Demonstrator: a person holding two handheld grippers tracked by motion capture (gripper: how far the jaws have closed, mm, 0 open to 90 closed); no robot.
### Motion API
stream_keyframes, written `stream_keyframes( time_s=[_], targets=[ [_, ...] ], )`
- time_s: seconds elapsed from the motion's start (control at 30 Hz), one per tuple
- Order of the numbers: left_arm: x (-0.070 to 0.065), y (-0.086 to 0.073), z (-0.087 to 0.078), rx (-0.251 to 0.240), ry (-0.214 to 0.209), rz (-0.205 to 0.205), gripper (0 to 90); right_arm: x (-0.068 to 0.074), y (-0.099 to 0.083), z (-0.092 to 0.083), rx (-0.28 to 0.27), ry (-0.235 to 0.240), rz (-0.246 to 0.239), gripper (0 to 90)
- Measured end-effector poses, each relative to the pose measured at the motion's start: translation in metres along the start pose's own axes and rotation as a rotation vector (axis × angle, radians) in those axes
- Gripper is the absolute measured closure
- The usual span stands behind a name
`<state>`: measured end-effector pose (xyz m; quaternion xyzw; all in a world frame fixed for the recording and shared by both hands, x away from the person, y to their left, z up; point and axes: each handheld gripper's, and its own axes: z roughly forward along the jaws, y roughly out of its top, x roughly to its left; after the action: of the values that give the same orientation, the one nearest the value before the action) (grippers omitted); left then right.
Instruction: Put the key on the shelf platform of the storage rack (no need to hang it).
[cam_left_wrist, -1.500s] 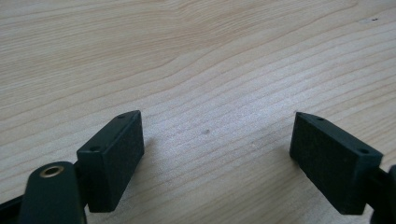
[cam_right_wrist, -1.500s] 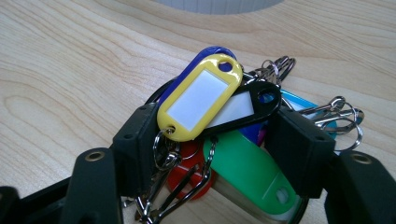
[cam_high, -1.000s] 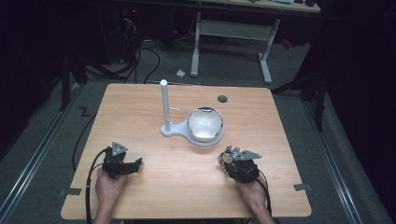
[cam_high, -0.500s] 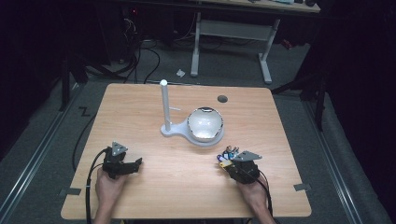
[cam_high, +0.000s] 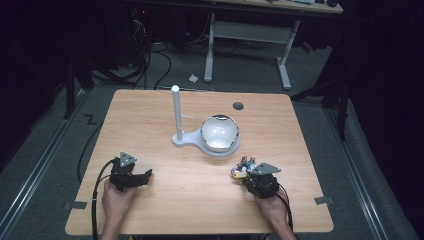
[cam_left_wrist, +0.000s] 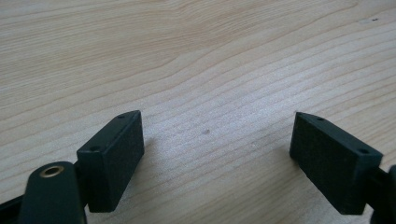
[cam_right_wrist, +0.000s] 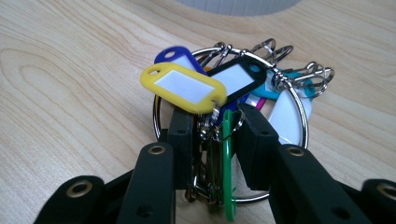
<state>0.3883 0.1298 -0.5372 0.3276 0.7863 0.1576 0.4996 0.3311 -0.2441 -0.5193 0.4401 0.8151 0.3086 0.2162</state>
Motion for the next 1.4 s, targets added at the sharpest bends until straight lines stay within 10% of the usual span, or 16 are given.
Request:
stream_keyframes(
  time_s=[1.4],
  targets=[
    [0.000,0.000,0.000,-0.001,0.000,0.002,17.9,-0.047,0.055,-0.094,-0.247,-0.010,0.011,69.7]
  ],
)
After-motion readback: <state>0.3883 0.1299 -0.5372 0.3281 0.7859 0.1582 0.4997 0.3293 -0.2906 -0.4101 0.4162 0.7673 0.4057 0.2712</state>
